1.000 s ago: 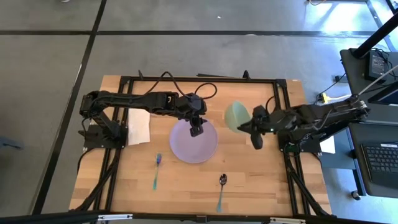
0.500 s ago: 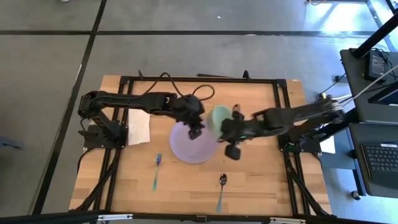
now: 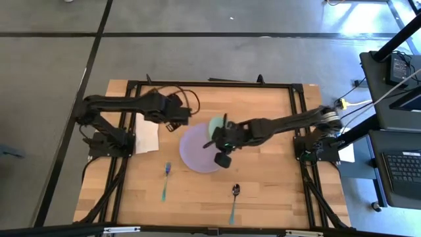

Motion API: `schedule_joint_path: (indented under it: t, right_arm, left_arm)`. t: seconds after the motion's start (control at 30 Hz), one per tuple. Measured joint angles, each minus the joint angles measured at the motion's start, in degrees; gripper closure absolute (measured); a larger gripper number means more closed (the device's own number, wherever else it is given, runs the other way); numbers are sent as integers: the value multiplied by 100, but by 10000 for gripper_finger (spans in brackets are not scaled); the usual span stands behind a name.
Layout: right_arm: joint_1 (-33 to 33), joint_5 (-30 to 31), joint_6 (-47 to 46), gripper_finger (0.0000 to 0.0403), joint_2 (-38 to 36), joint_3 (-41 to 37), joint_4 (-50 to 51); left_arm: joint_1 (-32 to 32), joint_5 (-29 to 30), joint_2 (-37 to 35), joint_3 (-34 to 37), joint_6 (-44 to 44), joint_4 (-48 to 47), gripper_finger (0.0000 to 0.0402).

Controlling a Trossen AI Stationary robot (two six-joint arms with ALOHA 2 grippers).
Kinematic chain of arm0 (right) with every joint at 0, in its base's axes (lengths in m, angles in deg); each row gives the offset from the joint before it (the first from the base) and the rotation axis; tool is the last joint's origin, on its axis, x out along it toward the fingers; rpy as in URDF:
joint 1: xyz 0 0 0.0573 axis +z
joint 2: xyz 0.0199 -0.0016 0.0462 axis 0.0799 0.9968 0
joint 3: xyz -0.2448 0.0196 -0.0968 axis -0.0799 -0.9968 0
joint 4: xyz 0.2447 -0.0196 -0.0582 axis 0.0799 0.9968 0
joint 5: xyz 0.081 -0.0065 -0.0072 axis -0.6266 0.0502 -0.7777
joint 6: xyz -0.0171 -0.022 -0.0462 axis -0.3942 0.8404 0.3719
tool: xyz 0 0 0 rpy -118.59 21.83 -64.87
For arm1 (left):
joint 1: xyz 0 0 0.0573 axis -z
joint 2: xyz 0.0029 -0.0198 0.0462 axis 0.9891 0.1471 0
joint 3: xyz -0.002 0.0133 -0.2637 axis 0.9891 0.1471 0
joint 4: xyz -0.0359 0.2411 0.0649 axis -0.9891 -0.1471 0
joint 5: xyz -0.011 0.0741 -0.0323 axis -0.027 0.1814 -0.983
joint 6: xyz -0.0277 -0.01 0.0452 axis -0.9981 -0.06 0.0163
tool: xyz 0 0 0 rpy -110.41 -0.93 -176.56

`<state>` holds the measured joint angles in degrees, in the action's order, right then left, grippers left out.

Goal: Set table place
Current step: Put the light green bowl on top of the purple plate

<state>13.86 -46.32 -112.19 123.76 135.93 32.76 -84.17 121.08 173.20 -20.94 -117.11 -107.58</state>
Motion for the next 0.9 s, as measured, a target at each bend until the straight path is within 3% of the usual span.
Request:
schedule_joint_path:
  t: [0.17,0.37,0.9]
  right_arm:
    - [-112,-610,-26,391,555,38,-699]
    - [-120,-883,-275,391,935,30,-1473]
    - [-125,-844,-268,389,1126,39,-1358]
  left_arm:
    - [-37,-9,-693,-5,-149,327,244]
    - [-211,-57,-1161,0,-175,301,244]
    - [-378,-74,-1225,1,302,296,244]
